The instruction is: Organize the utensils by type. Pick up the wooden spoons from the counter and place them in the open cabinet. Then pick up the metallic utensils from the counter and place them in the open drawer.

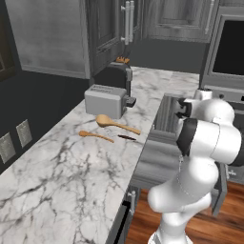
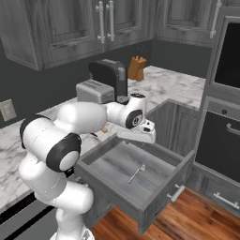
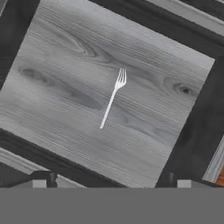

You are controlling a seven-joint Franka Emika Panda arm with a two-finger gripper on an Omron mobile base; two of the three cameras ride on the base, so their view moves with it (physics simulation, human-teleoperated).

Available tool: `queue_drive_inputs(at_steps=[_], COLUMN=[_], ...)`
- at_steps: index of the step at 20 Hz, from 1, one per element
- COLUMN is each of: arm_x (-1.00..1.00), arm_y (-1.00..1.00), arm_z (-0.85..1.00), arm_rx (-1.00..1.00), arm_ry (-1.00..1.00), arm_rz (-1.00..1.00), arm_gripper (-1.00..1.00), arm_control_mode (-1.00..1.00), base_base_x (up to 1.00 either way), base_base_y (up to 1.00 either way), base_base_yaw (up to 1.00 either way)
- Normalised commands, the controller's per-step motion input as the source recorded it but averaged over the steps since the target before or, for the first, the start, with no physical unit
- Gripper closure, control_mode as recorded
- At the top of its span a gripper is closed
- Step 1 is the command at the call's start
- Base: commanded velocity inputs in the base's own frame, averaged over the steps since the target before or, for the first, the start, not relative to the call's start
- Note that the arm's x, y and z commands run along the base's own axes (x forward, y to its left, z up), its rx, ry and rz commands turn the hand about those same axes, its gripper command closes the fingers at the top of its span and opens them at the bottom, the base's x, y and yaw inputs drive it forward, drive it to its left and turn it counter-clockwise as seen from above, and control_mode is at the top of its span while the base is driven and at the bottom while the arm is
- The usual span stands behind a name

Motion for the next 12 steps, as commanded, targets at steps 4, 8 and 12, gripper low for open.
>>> queue_drive_inputs(at_steps=[4,8,12], arm_x=[0.0,0.02,0.2], arm_y=[0.0,0.0,0.06], arm_z=[0.13,0.04,0.05], arm_rx=[0.0,0.06,0.08], arm_ry=[-0.2,-0.22,-0.16], arm_rz=[0.67,0.57,0.47], arm_gripper=[-1.0,-1.0,-1.0], arm_control_mode=[-1.0,-1.0,-1.0], base_base_x=[0.0,0.0,0.0], base_base_y=[0.0,0.0,0.0], base_base_yaw=[0.0,0.0,0.0])
